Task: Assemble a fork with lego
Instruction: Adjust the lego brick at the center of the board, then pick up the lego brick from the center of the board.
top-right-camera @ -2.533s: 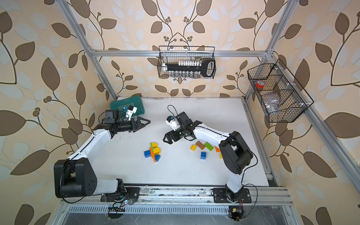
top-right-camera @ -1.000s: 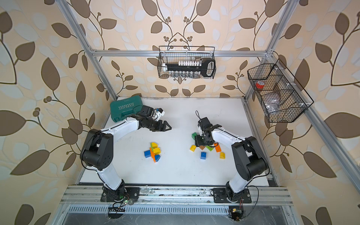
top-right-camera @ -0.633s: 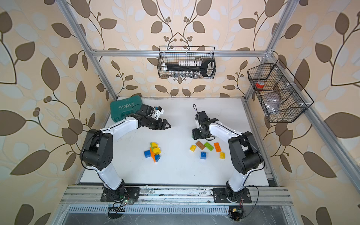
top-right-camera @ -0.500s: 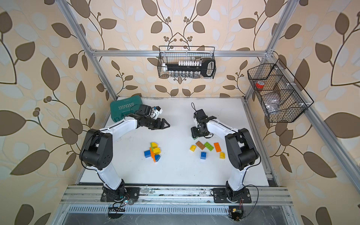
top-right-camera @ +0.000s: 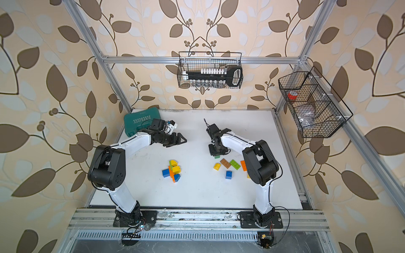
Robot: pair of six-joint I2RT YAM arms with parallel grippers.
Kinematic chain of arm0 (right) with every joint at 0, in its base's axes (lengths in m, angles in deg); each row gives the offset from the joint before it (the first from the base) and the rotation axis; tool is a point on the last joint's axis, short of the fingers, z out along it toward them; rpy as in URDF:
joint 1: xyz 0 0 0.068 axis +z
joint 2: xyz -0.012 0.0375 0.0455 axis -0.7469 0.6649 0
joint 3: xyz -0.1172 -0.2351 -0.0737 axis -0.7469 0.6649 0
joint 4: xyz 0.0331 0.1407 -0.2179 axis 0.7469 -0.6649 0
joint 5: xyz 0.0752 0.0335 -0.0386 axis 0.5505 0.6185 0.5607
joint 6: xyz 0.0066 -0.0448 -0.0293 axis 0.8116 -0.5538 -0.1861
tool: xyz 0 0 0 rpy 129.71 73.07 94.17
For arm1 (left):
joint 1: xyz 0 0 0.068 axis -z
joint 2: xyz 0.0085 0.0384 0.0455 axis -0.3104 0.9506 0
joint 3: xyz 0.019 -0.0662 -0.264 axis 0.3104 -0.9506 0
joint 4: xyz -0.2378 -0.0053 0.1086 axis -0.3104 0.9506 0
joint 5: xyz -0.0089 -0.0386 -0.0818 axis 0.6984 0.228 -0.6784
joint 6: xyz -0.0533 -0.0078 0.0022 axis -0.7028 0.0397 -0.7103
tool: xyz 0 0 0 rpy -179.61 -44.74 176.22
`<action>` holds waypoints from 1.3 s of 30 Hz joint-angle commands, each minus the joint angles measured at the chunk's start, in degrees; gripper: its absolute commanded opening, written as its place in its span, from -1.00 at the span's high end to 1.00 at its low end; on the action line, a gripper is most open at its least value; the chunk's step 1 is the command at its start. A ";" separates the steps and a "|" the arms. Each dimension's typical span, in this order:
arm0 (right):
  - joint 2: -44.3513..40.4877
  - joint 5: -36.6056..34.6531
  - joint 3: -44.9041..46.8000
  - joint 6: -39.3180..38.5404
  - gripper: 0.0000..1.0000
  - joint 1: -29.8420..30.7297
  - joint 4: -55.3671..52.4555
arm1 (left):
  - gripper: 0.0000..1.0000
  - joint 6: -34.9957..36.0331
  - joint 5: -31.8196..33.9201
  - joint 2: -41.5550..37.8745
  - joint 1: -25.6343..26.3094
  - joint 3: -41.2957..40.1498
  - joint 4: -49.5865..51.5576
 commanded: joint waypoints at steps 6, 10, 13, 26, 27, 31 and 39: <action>1.47 -2.92 -1.94 13.80 0.36 1.08 -4.38 | -0.57 -3.06 -3.00 -1.97 0.06 -1.39 -3.15; -0.35 -2.07 -1.10 13.64 -0.01 1.37 -2.00 | -0.57 -3.51 -3.93 -1.48 0.07 -1.26 -3.53; -3.41 -1.31 0.11 11.04 -0.22 1.55 -0.98 | -0.58 -3.69 -4.80 -1.27 0.07 -1.04 -3.69; -16.11 4.11 13.66 -6.10 -0.22 -5.78 -1.52 | -0.58 -5.03 -7.78 -0.49 0.16 0.01 -4.24; -15.96 4.10 14.09 -6.98 -0.22 -5.93 -1.28 | -0.58 -5.14 -8.07 -0.31 0.16 0.14 -4.18; -14.24 4.35 14.64 -10.84 -0.21 -5.98 -1.31 | -0.59 -5.36 -9.05 0.75 0.34 0.77 -3.82; -10.46 4.80 15.45 -14.70 -0.10 -5.91 -0.83 | -0.58 -5.27 -8.89 1.54 0.60 1.59 -3.02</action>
